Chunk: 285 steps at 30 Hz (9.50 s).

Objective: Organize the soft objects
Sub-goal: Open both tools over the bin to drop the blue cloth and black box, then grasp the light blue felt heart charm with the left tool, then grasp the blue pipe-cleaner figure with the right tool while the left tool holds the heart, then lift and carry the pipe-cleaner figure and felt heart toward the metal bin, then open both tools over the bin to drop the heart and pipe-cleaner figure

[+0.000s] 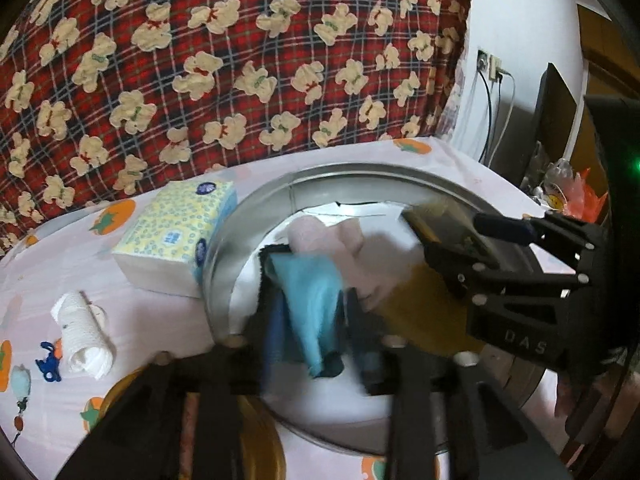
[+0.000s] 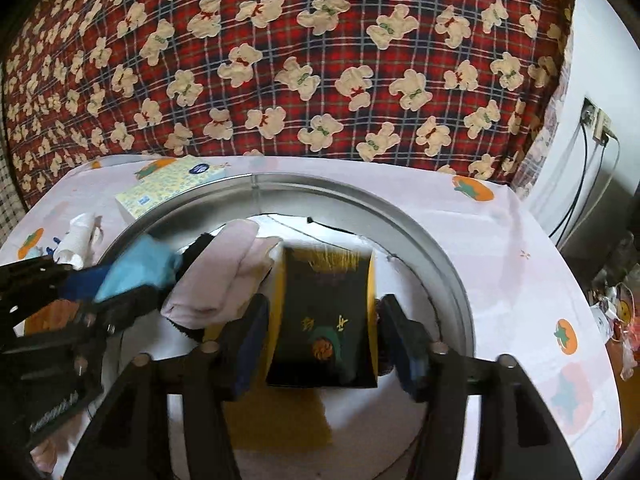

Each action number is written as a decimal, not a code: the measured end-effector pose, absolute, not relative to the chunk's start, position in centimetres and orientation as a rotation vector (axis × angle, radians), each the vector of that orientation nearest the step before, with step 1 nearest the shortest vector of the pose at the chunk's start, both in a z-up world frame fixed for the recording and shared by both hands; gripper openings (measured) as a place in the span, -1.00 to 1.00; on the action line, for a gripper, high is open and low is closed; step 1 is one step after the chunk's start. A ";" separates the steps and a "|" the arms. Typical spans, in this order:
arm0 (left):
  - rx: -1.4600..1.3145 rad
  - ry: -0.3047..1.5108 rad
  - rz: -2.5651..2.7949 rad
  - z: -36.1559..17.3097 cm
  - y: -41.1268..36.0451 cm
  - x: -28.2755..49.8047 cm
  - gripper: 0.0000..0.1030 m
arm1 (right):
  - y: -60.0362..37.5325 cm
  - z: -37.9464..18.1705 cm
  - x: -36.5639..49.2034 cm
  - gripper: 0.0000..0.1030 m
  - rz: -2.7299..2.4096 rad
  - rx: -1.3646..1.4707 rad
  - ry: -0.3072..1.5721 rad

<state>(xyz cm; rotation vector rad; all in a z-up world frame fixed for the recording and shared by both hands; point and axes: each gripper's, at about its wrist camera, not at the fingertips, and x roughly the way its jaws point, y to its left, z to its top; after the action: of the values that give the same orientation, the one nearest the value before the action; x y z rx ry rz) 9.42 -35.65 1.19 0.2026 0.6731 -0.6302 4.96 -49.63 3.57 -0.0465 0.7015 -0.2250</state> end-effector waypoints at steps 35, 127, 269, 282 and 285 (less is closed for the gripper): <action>0.051 0.783 -0.050 -4.2 -6.2 17.3 0.15 | -29.7 5.9 6.8 0.35 0.133 -0.134 0.524; -0.038 0.381 0.071 -0.3 -3.5 12.1 -0.44 | -19.5 1.3 9.5 -0.88 0.254 -0.117 0.401; 0.225 0.618 -0.522 4.8 -36.3 10.6 -0.44 | -52.4 4.5 2.4 -0.87 -0.177 0.152 0.432; 0.232 0.626 -0.545 5.7 -38.2 11.0 -0.38 | -53.0 3.5 2.6 -0.87 -0.158 0.166 0.480; 0.234 0.659 -0.538 4.5 -38.2 11.4 -0.20 | -53.0 3.4 2.6 -0.87 -0.154 0.172 0.483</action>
<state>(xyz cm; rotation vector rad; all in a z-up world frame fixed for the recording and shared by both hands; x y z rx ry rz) 11.43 -38.23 4.49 0.2335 0.6594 -0.5377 2.59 -53.03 3.42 0.1721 0.4828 -0.1539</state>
